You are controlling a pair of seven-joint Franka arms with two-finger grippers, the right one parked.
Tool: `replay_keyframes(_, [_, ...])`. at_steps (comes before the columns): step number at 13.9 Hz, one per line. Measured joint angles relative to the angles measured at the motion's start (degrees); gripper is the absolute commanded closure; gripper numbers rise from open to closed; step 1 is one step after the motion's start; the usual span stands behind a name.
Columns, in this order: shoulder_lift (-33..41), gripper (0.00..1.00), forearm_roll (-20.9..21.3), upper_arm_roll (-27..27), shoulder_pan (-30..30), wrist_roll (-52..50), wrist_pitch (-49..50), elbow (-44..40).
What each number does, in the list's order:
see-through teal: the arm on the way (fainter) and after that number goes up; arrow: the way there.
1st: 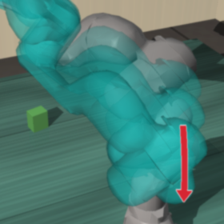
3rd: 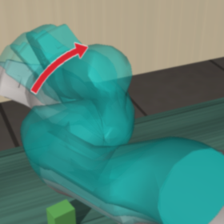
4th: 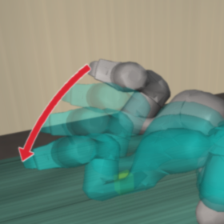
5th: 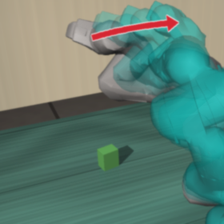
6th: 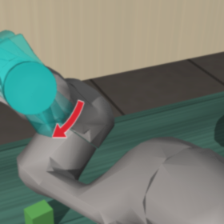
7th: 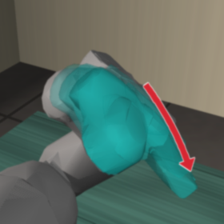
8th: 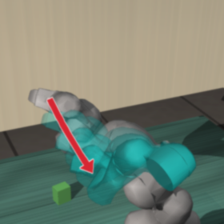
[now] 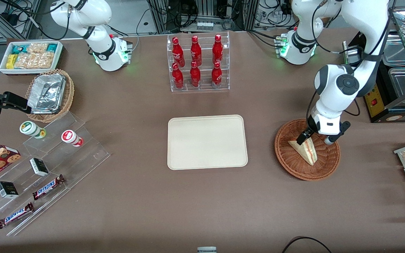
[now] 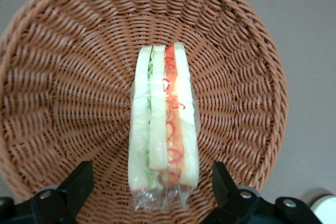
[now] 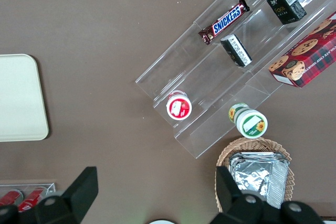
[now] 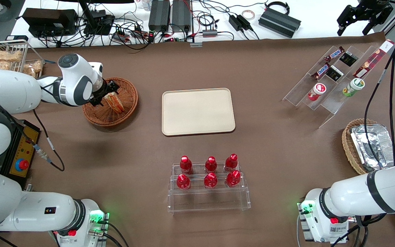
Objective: Place sandwich from basket to tray
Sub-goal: 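Close the left gripper on the sandwich and lift it from the basket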
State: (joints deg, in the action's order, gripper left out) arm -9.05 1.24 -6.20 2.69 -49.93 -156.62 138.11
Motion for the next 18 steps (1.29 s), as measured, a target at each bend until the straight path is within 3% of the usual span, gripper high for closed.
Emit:
replay_keyframes(2, [-1.49, 0.06, 0.00, 0.05, 0.00, -0.01, -1.67, 0.00])
replay_keyframes(3, [-2.05, 0.24, 0.00, 0.07, -0.01, -0.02, -2.35, 0.00])
replay_keyframes(4, [-2.47, 0.65, 0.00, 0.11, -0.02, -0.02, -2.78, -0.01])
replay_keyframes(5, [-2.76, 0.96, 0.00, 0.14, -0.06, -0.02, -3.04, -0.04])
replay_keyframes(6, [-2.93, 1.00, 0.00, 0.16, -0.08, -0.01, -3.13, -0.15])
replay_keyframes(13, [-2.66, 1.00, 0.08, 0.26, -0.08, 2.57, -2.44, -1.44])
replay_keyframes(15, [0.21, 1.00, 0.08, 0.33, -0.16, 4.77, 3.75, -3.19])
replay_keyframes(18, [6.00, 1.00, 0.12, 0.05, -0.03, 6.33, 21.73, -10.48])
